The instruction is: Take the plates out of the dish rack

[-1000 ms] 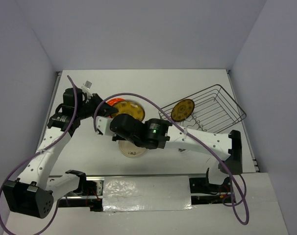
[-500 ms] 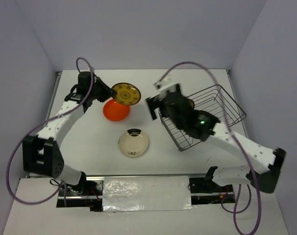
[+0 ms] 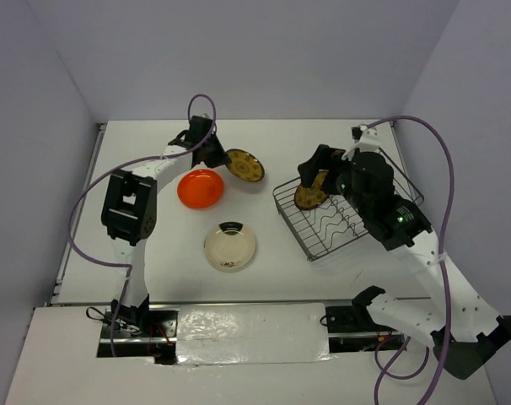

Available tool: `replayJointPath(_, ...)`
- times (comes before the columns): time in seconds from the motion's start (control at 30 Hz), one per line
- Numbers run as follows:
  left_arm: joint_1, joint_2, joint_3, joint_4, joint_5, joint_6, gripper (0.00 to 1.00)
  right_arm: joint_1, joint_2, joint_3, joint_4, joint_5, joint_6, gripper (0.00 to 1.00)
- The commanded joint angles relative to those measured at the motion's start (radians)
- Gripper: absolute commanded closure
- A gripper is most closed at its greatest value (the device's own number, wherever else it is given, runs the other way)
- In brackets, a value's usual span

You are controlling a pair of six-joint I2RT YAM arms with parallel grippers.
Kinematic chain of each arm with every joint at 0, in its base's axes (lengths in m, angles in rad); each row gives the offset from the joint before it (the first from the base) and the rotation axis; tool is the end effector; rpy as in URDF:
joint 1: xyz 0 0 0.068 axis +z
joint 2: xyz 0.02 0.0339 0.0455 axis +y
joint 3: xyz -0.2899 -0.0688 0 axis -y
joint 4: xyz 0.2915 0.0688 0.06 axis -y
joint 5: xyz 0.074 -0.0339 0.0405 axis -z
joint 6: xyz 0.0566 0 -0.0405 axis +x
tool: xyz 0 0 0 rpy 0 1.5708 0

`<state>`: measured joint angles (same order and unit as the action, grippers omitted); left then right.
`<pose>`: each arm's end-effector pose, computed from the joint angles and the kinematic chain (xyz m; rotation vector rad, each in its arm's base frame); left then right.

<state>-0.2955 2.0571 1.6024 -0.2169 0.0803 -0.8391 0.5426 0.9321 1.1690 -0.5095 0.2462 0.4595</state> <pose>0.5208 -0.1633 0.2145 -0.5832 2.2610 -0.6845 0.2132 0.1124 0.4383 0.0969 1.8589 0.4744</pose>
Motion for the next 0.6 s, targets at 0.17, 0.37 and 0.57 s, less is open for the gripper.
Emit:
replayJointPath(0.17, -0.034, 0.100, 0.123, -0.041, -0.028, 0.035, 0.66, -0.105, 0.120, -0.078, 0.057, -0.179, 0.099, 0.00)
replayJointPath(0.37, -0.033, 0.094, 0.217, -0.177, -0.034, 0.051, 0.15, -0.173, 0.304, 0.044, -0.021, -0.067, 0.352, 0.00)
replayJointPath(0.57, -0.034, -0.150, 0.237, -0.345, -0.079, 0.116, 0.06, -0.219, 0.557, 0.264, -0.266, 0.074, 0.617, 0.07)
